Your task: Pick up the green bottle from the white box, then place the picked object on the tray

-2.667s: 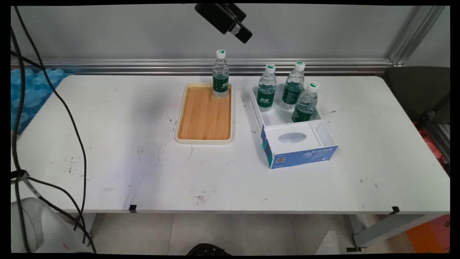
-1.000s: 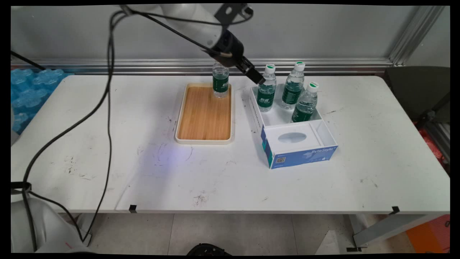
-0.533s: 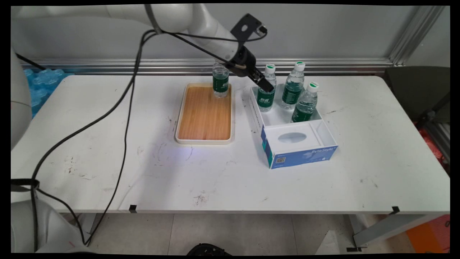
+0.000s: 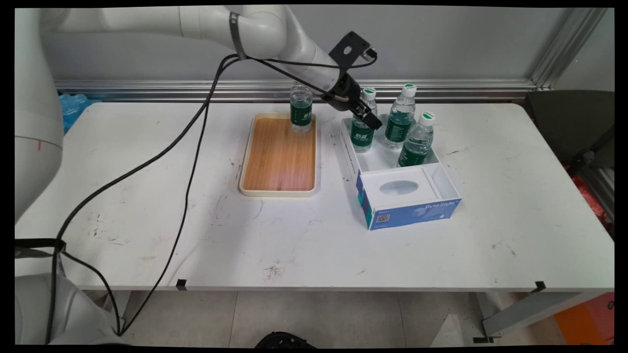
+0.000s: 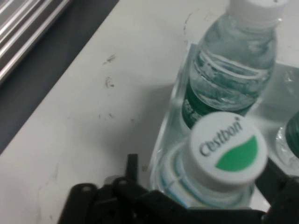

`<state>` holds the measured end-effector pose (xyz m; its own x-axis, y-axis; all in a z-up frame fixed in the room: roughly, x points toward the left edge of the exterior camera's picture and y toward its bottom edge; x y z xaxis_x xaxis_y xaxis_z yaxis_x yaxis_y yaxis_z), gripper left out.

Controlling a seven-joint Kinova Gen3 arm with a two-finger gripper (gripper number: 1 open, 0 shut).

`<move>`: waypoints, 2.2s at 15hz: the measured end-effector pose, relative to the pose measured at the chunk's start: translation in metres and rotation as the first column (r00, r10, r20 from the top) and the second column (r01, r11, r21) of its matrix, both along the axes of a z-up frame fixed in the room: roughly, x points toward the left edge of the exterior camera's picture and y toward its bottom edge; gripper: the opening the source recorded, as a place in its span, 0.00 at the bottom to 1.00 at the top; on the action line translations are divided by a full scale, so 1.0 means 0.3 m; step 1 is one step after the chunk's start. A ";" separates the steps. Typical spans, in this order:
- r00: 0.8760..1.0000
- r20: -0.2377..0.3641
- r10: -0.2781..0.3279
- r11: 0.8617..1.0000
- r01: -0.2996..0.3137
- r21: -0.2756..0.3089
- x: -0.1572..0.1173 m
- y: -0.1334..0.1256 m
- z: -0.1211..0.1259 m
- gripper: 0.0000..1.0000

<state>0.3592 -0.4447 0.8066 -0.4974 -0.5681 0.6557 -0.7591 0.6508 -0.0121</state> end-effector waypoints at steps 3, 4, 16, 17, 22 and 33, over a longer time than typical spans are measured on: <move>1.000 0.003 0.000 1.000 0.000 -0.007 -0.004 -0.017 -0.017 0.00; 1.000 0.005 -0.001 1.000 0.002 -0.008 -0.005 -0.020 -0.020 0.00; 0.999 -0.040 -0.021 0.998 0.019 -0.057 0.044 0.027 0.182 0.00; 0.999 -0.044 -0.022 0.998 0.019 -0.060 0.050 0.034 0.204 0.00; 0.998 -0.048 -0.040 0.997 0.036 -0.070 0.123 0.112 0.377 0.00; 0.984 0.065 -0.168 0.984 0.172 -0.046 0.425 0.265 0.511 0.00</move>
<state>0.4866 -0.3653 0.9599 -0.6237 -0.4384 0.6472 -0.6343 0.7677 -0.0912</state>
